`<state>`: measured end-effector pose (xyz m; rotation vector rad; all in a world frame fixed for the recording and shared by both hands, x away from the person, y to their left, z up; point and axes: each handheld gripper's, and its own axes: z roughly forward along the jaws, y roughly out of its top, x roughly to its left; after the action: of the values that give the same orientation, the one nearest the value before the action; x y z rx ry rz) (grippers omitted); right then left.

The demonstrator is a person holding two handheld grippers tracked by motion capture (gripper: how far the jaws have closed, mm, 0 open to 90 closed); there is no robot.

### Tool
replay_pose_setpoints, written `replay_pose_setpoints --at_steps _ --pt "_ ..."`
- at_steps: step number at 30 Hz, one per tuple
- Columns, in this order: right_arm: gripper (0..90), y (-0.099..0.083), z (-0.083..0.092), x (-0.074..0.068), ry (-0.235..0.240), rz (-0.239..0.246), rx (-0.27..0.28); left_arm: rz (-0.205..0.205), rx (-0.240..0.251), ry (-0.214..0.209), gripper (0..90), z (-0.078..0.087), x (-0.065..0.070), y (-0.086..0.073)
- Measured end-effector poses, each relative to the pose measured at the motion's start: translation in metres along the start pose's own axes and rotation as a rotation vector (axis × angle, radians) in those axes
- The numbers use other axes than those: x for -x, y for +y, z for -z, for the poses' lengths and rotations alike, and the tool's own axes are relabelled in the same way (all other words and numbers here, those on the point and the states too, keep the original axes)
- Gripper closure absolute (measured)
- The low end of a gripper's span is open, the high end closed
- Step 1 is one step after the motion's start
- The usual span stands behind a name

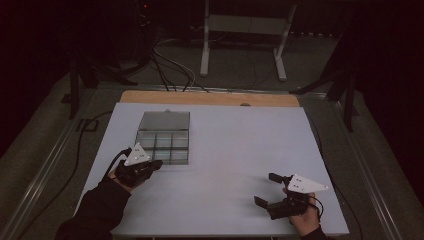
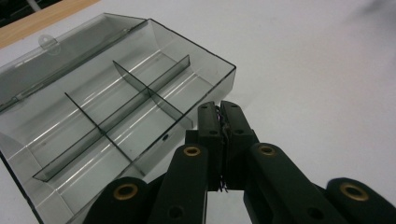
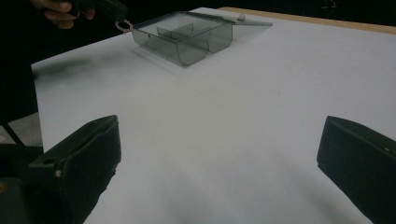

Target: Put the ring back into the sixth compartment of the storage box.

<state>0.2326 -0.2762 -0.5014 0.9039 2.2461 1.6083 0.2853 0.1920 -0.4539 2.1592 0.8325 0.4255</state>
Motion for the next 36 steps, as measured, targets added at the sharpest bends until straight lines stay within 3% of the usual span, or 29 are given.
replay_pose_setpoints --at_steps 36 --pt "0.0 -0.001 0.0 -0.001 0.003 0.007 -0.004 -0.006 0.025 -0.03 89.9 -0.02 -0.013 0.027"
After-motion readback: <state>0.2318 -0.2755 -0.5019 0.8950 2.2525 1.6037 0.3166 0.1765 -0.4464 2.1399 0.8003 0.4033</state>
